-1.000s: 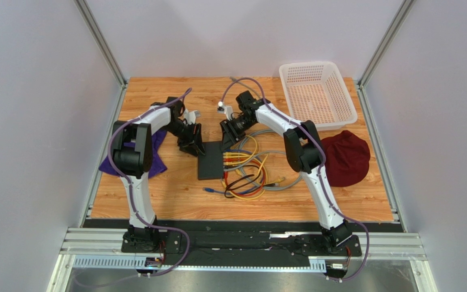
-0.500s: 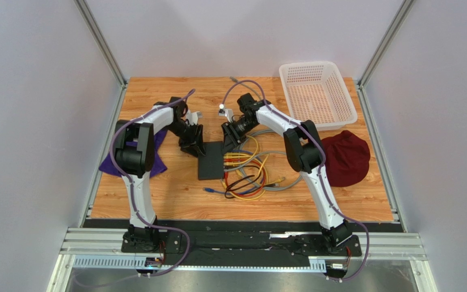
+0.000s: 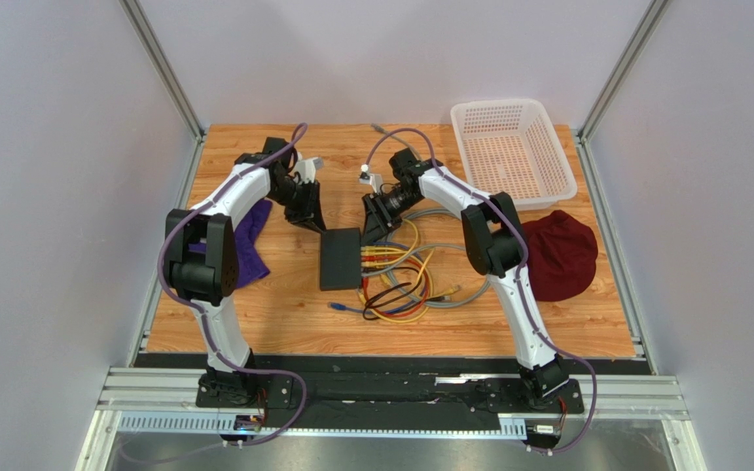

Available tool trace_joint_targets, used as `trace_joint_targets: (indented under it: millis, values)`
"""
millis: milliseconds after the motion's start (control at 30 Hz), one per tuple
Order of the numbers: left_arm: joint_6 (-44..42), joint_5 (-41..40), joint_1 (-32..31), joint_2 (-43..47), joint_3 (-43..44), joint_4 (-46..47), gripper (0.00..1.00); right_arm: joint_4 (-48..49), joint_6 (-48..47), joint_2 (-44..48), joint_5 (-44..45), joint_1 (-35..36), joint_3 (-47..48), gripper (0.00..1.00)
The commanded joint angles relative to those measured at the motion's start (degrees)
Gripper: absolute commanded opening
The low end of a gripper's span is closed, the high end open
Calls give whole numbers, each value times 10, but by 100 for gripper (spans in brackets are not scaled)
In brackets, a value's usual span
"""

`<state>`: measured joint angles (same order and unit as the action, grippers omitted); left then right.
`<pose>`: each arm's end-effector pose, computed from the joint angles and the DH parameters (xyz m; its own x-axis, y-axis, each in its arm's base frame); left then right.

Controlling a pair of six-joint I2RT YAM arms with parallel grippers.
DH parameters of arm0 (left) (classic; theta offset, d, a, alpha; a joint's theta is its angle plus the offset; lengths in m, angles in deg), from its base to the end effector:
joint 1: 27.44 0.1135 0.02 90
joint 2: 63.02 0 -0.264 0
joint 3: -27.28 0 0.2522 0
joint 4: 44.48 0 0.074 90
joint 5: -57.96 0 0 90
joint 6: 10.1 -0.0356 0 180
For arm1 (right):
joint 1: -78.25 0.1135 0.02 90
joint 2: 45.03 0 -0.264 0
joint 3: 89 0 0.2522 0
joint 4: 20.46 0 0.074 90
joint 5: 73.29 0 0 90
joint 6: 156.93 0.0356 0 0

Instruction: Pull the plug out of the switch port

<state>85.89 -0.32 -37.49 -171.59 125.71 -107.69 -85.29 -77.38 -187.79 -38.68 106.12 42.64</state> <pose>0.3731 -0.0851 0.2194 -0.9692 0.0816 -0.2324 0.1967 0.8243 -0.5309 0.4288 0.2599 0.1332 -0.7631 -0.5201 -0.3836 -0.5904 0.3197 0.7411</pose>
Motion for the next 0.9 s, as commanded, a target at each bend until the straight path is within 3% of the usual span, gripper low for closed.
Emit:
trace_joint_targets:
  millis: [0,433,867]
  values:
    - [2,57,-21,-25,-28,9,1,-3,16,-22,19,-7,-5,55]
    - [-12,-9,-37,-87,-15,-10,0,17,40,-38,17,-2,7,48]
    - [-16,-10,-39,-98,-9,-13,0,23,43,-50,31,3,16,43]
